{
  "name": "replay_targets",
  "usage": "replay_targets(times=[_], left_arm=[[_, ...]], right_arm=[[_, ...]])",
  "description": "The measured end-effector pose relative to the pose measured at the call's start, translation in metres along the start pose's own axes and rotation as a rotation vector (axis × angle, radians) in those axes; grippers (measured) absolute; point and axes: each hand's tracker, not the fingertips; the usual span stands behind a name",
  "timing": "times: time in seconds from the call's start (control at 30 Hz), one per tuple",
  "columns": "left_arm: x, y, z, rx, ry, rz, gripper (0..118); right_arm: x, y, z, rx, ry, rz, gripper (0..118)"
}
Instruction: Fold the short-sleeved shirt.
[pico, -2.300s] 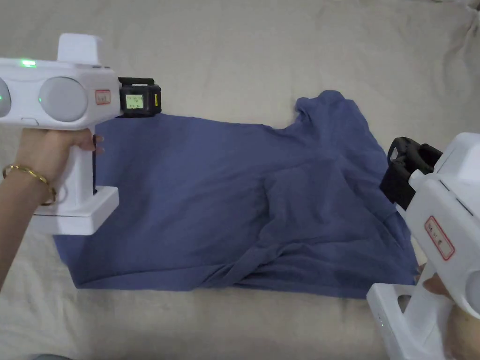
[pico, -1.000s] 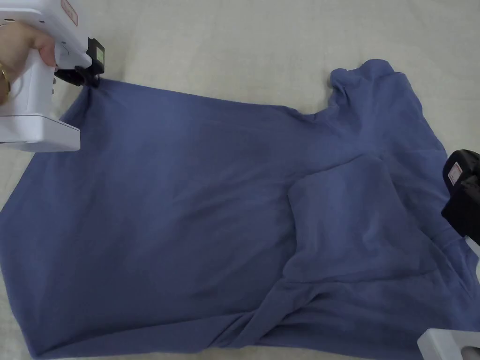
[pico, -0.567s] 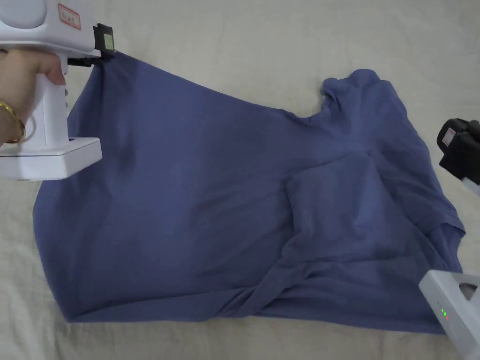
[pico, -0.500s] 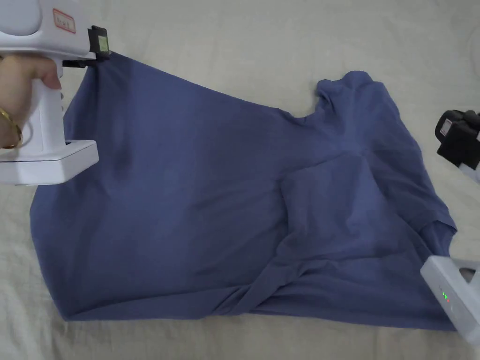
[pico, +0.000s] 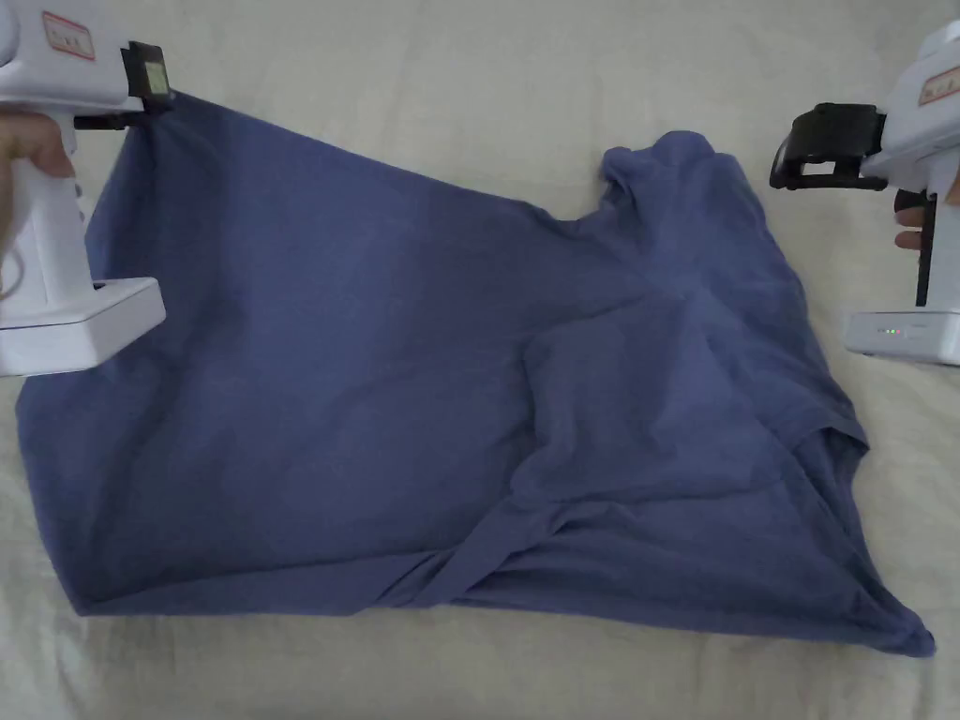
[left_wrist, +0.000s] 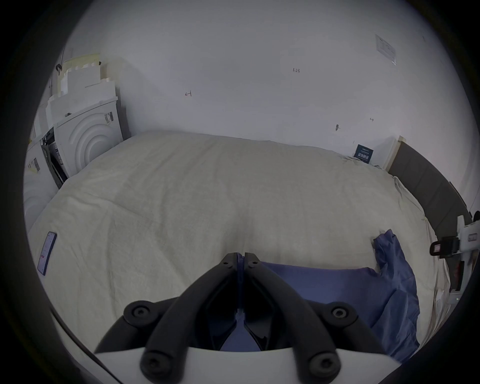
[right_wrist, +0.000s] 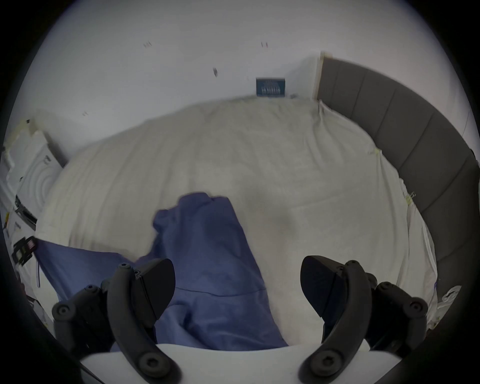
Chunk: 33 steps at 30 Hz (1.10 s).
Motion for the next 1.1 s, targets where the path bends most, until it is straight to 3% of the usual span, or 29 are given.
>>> replay_targets(times=[0.1, 0.23, 0.4, 0.5, 0.63, 0.7, 0.73, 0.77, 0.87, 1.1], left_arm=[[0.0, -0.003, -0.004, -0.005, 0.012, -0.012, 0], [-0.001, -0.007, -0.009, -0.01, 0.029, 0.002, 0], [-0.001, -0.009, -0.013, -0.01, 0.039, 0.009, 0], [-0.002, -0.01, -0.015, -0.011, 0.04, 0.019, 0], [-0.003, -0.011, -0.021, -0.022, 0.044, 0.024, 0], [-0.003, -0.012, -0.022, -0.029, 0.049, 0.02, 0], [-0.003, -0.013, -0.023, -0.032, 0.047, 0.023, 0], [-0.002, -0.014, -0.022, -0.035, 0.047, 0.026, 0], [-0.001, -0.013, -0.021, -0.039, 0.054, 0.02, 0], [-0.007, -0.001, -0.003, -0.042, 0.034, 0.043, 0]], right_arm=[[0.0, 0.004, -0.023, -0.069, -0.048, 0.009, 102], [-0.003, -0.003, -0.051, -0.193, -0.034, -0.031, 101], [0.0, -0.013, -0.078, -0.231, -0.048, -0.053, 98], [0.007, -0.005, -0.1, -0.244, -0.037, -0.069, 74], [0.005, -0.011, -0.092, -0.24, -0.027, -0.058, 64], [0.005, -0.009, -0.088, -0.234, -0.027, -0.034, 36], [0.002, -0.011, -0.082, -0.227, -0.034, -0.026, 15], [0.003, -0.011, -0.08, -0.219, -0.013, -0.041, 2], [0.004, -0.008, -0.084, -0.224, -0.007, -0.007, 1], [0.007, 0.01, -0.024, -0.103, 0.096, -0.045, 1]])
